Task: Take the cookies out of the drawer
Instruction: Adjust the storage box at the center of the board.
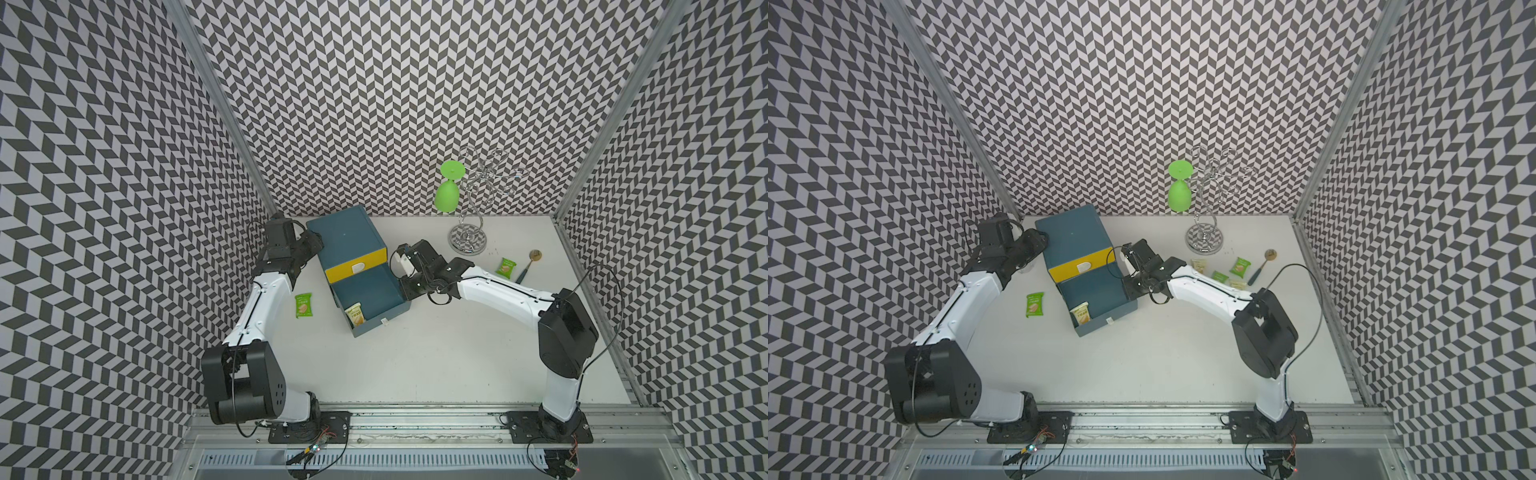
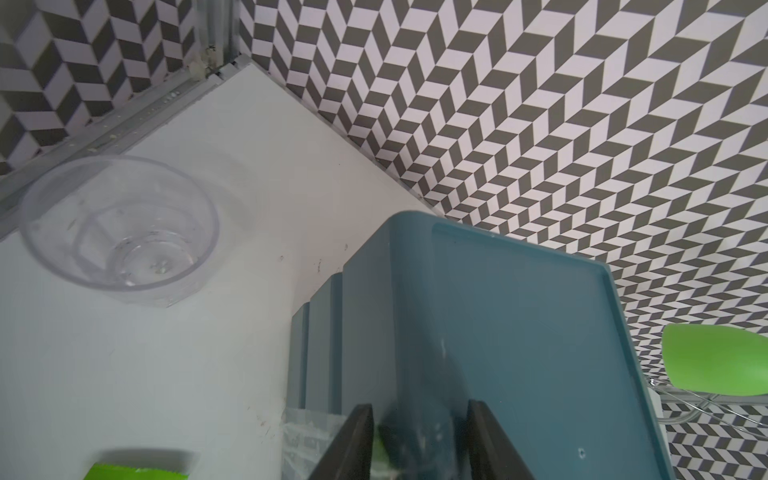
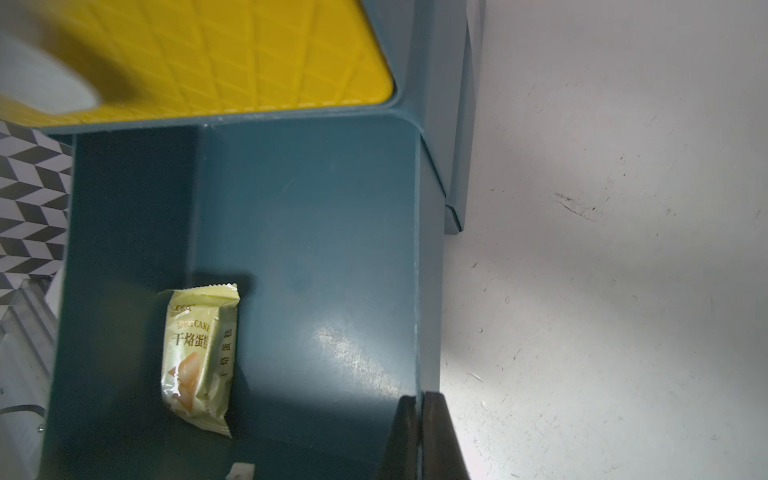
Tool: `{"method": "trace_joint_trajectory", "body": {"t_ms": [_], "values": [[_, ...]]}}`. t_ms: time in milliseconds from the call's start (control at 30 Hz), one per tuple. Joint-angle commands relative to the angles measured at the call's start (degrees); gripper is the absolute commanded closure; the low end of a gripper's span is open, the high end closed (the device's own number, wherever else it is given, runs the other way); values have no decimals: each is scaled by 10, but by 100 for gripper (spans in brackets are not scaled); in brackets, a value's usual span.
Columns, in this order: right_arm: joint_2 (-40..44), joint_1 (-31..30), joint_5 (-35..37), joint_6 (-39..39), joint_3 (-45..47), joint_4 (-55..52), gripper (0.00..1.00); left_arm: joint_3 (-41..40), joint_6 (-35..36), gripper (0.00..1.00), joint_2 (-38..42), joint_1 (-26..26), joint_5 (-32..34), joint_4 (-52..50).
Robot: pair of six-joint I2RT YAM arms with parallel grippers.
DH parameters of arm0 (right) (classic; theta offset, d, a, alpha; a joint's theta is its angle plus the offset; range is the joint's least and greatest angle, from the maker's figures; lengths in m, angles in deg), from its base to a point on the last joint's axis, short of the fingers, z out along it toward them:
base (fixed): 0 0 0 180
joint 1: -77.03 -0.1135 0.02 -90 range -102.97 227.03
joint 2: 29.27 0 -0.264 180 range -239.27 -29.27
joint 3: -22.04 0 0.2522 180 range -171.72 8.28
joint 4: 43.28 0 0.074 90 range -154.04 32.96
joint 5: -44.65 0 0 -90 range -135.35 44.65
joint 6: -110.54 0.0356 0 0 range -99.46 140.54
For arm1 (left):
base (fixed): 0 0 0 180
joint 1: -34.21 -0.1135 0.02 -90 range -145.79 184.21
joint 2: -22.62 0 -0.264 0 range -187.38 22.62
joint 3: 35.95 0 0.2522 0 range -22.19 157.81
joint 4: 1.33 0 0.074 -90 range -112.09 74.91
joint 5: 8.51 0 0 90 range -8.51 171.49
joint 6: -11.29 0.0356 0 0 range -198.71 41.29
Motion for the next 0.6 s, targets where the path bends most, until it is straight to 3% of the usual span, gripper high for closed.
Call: {"method": "trace_joint_trajectory", "body": {"t_ms": [0,367,567], "values": [[11,-11,-7,19,16,31,100,24,7,59,-22,17,-29,47],[67,-13,29,83,98,59,100,-12,-16,67,-77,109,-73,125],[98,-15,48,95,113,59,100,-72,-54,71,-77,123,-92,174]]}}
